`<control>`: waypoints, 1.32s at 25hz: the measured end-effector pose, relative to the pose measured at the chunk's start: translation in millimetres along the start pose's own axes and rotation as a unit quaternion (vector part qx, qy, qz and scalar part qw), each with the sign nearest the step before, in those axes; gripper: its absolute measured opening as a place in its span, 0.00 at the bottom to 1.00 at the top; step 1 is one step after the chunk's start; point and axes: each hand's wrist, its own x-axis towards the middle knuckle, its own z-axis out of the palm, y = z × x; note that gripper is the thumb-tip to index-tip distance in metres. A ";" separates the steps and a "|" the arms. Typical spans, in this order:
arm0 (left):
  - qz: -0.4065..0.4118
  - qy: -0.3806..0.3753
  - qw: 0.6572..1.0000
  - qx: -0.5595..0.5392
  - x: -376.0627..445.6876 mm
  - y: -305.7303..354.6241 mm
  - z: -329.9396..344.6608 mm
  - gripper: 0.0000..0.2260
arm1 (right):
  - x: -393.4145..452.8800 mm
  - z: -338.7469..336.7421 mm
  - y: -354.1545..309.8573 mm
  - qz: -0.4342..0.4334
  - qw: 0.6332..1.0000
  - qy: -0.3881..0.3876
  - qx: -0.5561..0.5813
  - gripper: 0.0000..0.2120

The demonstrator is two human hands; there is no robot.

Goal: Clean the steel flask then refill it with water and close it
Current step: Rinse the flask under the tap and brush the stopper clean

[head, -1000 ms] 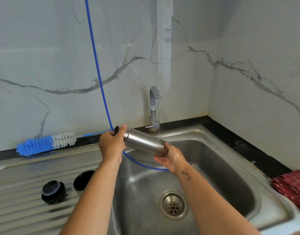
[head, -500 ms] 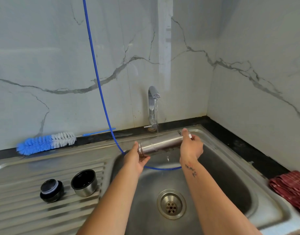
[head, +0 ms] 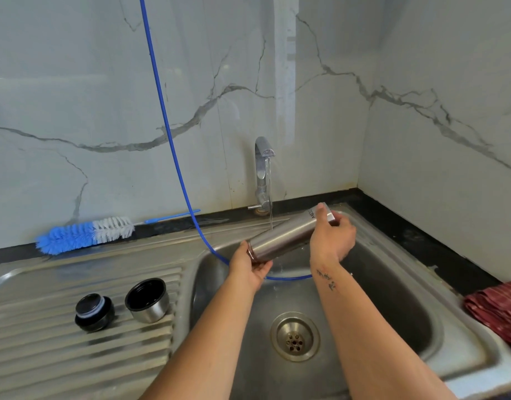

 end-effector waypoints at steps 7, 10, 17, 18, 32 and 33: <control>0.091 -0.005 0.995 0.045 -24.3 40.9 -12.9 0.19 | -8.2 5.5 21.2 0.143 0.985 -0.099 0.002 0.22; 0.145 0.001 0.988 0.053 -36.8 54.3 -21.3 0.25 | -16.2 12.1 25.7 0.150 0.977 -0.152 0.005 0.19; 0.231 0.005 0.968 0.102 -43.3 48.6 -41.4 0.16 | -17.0 19.1 27.0 0.065 0.940 -0.257 -0.213 0.22; 0.243 0.007 0.963 0.115 -40.7 48.8 -43.0 0.16 | -17.8 20.2 29.6 0.017 0.923 -0.266 -0.278 0.24; 0.294 -0.056 0.938 0.177 -55.8 39.6 -37.9 0.11 | -29.8 13.3 44.1 -0.305 0.806 -0.292 -0.414 0.28; 0.291 -0.057 0.938 0.180 -55.3 38.1 -37.3 0.09 | -30.6 15.1 43.0 -0.290 0.804 -0.278 -0.438 0.29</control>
